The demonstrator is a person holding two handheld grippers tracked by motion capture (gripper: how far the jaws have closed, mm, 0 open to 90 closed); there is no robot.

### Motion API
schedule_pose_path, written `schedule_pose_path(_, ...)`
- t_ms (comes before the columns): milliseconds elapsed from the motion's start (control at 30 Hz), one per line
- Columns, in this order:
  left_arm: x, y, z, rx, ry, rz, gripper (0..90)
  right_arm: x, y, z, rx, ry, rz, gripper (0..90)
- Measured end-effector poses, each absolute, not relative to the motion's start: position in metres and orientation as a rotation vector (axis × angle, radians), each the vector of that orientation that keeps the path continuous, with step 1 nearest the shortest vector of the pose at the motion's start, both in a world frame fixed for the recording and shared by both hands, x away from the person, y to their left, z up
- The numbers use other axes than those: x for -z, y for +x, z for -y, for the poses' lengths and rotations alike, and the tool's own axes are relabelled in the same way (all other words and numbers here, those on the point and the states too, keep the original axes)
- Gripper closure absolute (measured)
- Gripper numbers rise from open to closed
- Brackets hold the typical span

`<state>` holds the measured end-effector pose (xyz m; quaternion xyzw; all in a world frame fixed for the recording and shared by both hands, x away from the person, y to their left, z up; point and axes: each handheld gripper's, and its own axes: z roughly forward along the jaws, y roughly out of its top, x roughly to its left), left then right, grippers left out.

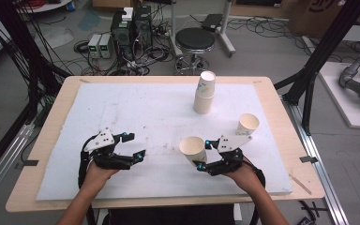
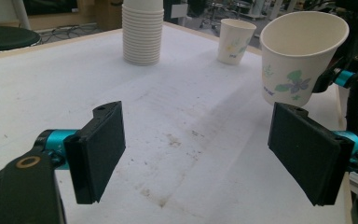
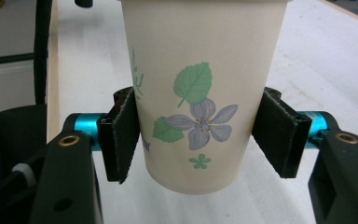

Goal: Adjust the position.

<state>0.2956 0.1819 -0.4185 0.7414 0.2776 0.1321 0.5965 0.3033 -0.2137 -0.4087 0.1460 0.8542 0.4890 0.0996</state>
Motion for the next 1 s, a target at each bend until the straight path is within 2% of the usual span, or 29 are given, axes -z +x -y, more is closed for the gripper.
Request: schedule_pose_path(1000,0.429,0.29,-0.197,-0.383,1.651,-0.685,18.8,0.412,0.303,0.245,-1.661,0.594,-2.215,35.3)
